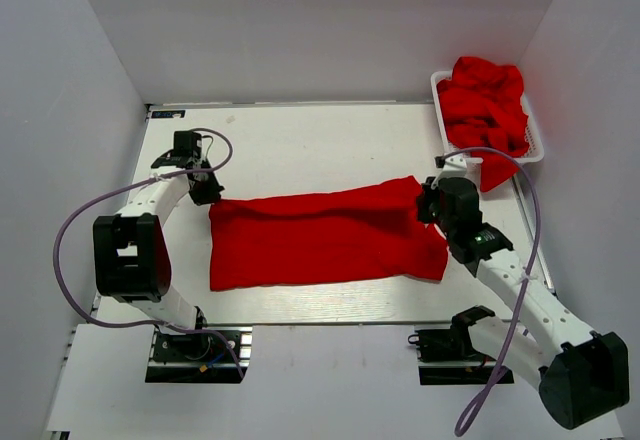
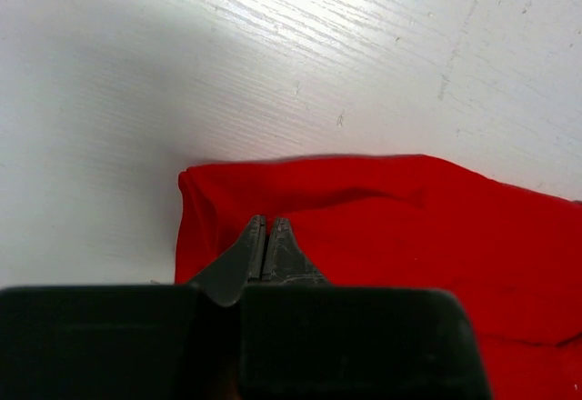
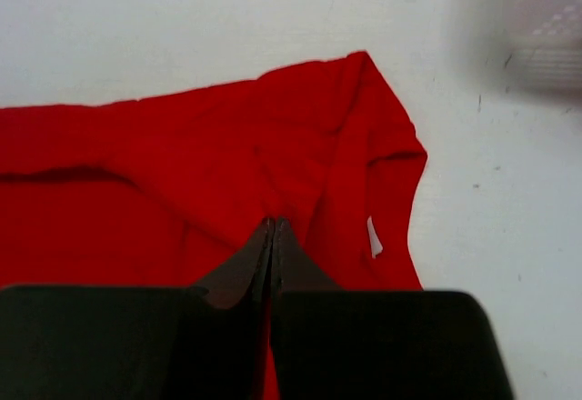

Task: Fold and stack the t-shirts
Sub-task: Fold the other side of the tshirt into a rectangle

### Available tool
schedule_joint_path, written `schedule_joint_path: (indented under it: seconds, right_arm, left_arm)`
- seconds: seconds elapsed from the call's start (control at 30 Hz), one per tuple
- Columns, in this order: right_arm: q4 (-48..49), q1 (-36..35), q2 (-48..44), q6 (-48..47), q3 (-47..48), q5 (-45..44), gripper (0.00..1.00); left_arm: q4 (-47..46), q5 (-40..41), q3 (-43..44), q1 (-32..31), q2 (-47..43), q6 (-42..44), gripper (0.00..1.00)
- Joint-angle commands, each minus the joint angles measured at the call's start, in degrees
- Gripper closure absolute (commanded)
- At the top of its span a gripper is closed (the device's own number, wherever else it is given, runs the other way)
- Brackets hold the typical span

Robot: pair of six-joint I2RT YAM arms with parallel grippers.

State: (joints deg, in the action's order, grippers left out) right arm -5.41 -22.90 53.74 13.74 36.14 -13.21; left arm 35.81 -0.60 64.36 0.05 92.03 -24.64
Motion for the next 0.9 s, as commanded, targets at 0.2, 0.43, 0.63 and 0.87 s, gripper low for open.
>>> schedule_joint_path:
  seconds: [0.2,0.43,0.63,0.87]
  right_arm:
    - [-6.98,-0.04,-6.09,1.64,-1.95,0.73,1.00]
    - [-10.58,0.13,-7.16,-0.64,0.95,-0.06,1.00]
    - [-11.11,0.13,-7.42,-0.82,0.07,2.05,1.00]
    - [-16.82,0.05,-9.87,0.58,-0.02,3.11,1.00]
  left_arm:
    - [1.89,4.29,-0.99,-0.58,-4.49,-0.23,1.00]
    - [2.95,6.23,1.20,-0.58,-3.97,0.29,1.00]
    - [3.56,6.23,0.59,-0.58,-2.73,-0.23,1.00]
    - [4.27,6.75,-2.21,-0.58,-4.40,-0.23,1.00]
